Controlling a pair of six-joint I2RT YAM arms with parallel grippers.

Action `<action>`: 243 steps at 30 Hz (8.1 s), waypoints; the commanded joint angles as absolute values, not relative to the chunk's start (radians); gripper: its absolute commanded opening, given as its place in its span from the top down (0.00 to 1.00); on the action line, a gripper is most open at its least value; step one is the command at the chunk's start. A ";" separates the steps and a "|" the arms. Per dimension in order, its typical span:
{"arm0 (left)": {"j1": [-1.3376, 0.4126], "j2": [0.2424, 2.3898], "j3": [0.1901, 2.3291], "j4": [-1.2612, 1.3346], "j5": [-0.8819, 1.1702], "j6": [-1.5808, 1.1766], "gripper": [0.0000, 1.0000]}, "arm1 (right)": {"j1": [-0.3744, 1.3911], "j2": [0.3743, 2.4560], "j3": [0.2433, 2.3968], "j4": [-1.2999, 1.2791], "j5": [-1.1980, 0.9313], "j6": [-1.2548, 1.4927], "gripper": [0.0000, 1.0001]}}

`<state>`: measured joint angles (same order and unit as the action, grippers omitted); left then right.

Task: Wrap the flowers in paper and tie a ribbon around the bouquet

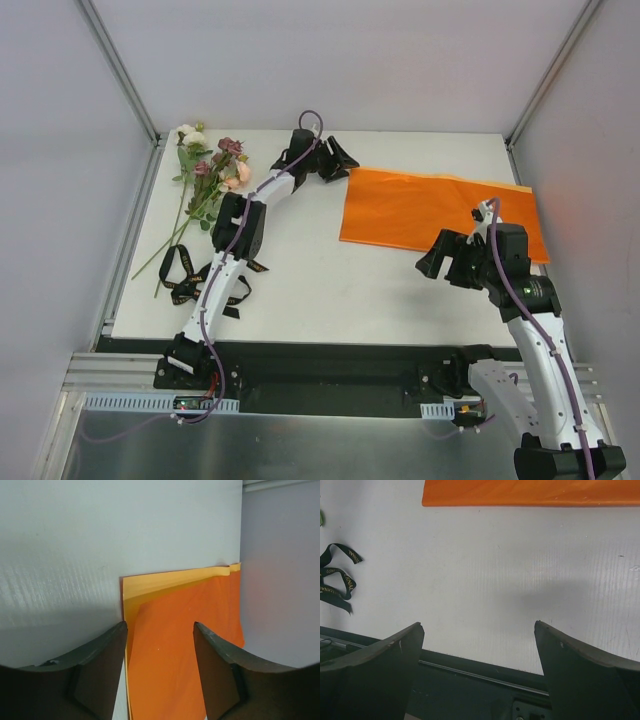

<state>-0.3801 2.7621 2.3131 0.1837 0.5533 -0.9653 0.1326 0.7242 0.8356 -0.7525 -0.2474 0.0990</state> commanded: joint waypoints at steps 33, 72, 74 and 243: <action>-0.417 2.275 1.728 0.280 0.591 -0.787 1.00 | 0.133 0.906 0.796 -0.695 -0.209 0.106 0.05; -0.459 1.253 0.786 0.354 0.673 -0.765 1.00 | 0.118 1.394 0.698 -0.180 -0.150 0.364 0.04; -0.491 1.233 0.764 0.354 0.664 -0.767 1.00 | 0.117 1.452 0.725 -0.160 -0.150 0.356 0.04; -0.489 1.452 1.054 -0.081 0.362 -0.560 0.26 | 0.217 1.652 1.326 -0.463 -0.177 0.052 0.21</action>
<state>-0.4023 1.3598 0.9401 -0.2253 0.4549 -0.5301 0.2970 1.5017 1.1862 -0.3233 -0.2577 0.2142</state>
